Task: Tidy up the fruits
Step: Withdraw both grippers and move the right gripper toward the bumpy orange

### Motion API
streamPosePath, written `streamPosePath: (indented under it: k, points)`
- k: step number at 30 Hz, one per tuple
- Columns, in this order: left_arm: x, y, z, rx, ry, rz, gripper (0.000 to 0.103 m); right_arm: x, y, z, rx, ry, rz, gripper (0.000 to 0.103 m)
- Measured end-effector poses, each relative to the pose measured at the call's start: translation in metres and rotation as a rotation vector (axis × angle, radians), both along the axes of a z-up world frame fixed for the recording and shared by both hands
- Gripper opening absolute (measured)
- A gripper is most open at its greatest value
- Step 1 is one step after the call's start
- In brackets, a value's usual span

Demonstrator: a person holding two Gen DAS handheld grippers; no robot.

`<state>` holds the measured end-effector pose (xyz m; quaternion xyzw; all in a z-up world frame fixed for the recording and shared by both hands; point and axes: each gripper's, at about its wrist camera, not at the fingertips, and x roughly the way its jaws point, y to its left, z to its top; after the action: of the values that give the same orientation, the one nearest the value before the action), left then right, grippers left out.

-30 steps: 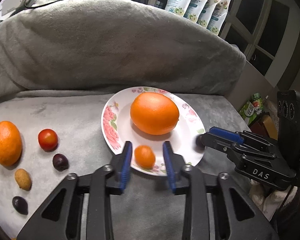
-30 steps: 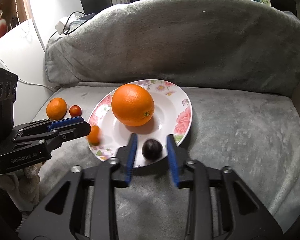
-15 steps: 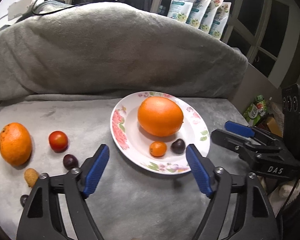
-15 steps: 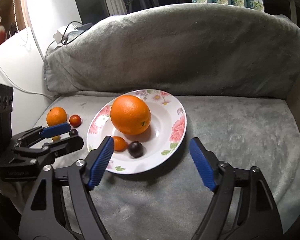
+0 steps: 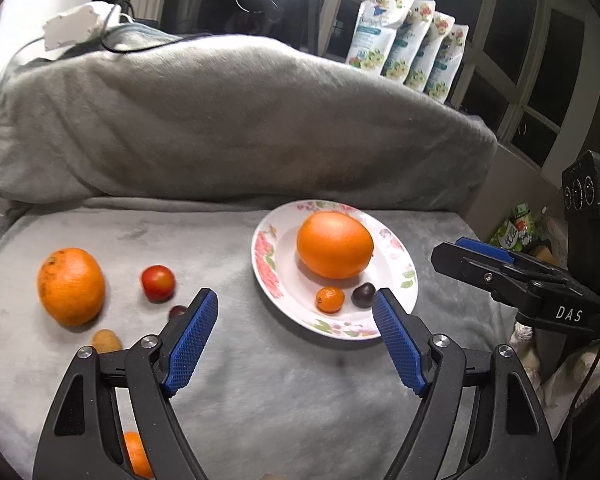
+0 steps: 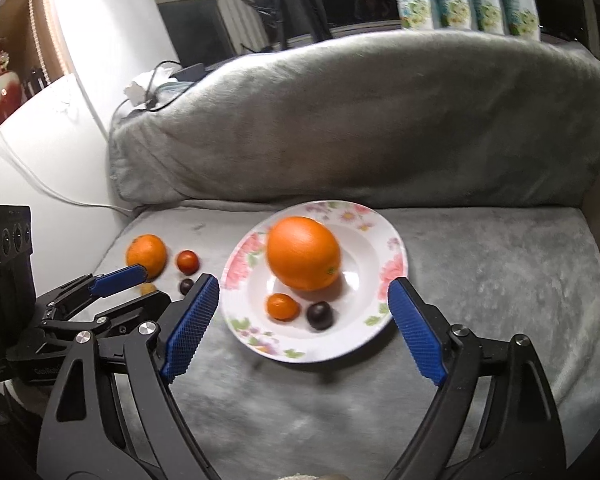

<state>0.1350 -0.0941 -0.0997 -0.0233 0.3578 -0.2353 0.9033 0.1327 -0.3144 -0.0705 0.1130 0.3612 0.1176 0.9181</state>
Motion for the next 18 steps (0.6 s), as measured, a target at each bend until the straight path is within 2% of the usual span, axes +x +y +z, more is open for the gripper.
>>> streamPosePath:
  k: [9, 18]
  points:
    - [-0.002, 0.049, 0.009, -0.015, -0.012, 0.095, 0.08, 0.014, 0.031, 0.016, 0.006, 0.011, 0.068, 0.089]
    - [-0.002, 0.112, 0.001, 0.001, -0.012, 0.243, 0.08, 0.034, 0.07, 0.025, 0.039, 0.026, 0.156, 0.089]
